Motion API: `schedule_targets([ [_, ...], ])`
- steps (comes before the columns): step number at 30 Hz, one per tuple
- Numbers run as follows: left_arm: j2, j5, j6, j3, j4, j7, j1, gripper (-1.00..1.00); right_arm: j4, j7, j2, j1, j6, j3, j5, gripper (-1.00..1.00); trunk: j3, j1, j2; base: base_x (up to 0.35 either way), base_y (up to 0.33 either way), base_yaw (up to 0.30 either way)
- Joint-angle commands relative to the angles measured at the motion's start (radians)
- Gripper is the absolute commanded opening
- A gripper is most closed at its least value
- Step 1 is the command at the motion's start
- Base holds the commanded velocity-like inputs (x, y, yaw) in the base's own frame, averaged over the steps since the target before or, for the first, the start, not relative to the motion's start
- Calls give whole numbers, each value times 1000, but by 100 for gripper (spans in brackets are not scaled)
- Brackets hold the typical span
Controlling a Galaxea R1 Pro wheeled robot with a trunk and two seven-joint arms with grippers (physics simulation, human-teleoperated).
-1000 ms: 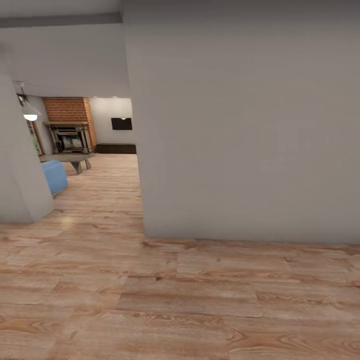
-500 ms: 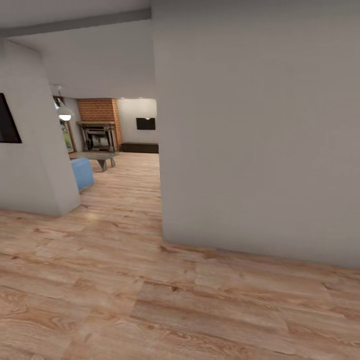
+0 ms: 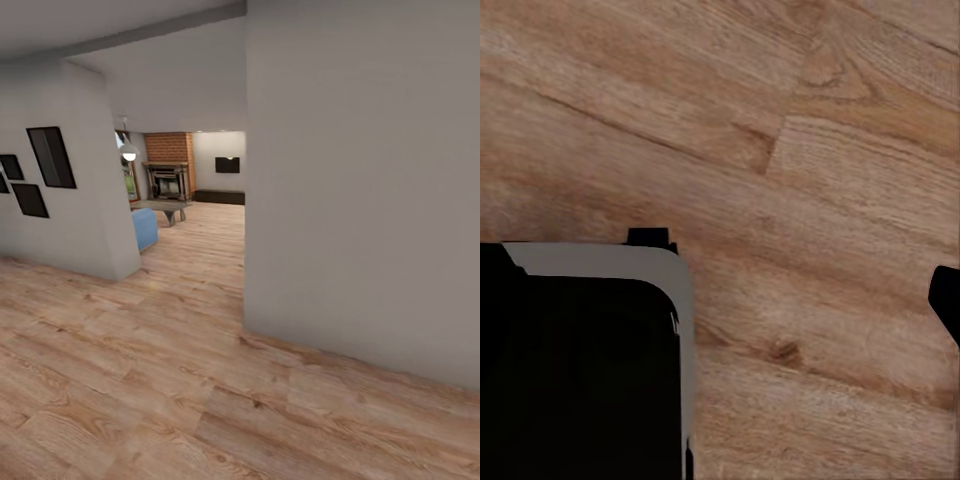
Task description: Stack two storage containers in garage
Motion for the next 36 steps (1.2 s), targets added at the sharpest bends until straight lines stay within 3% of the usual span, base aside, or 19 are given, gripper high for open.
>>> schedule_targets([
  [1,0,3,-3,1,1,1,-1,100,2,-1,1,-1,-5,8,-8,100,-1,1,-1,323,0,300],
  [36,-2,3,-3,1,1,1,-1,100,2,2,3,-1,-3,9,-8,100,-1,1,-1,323,0,289],
])
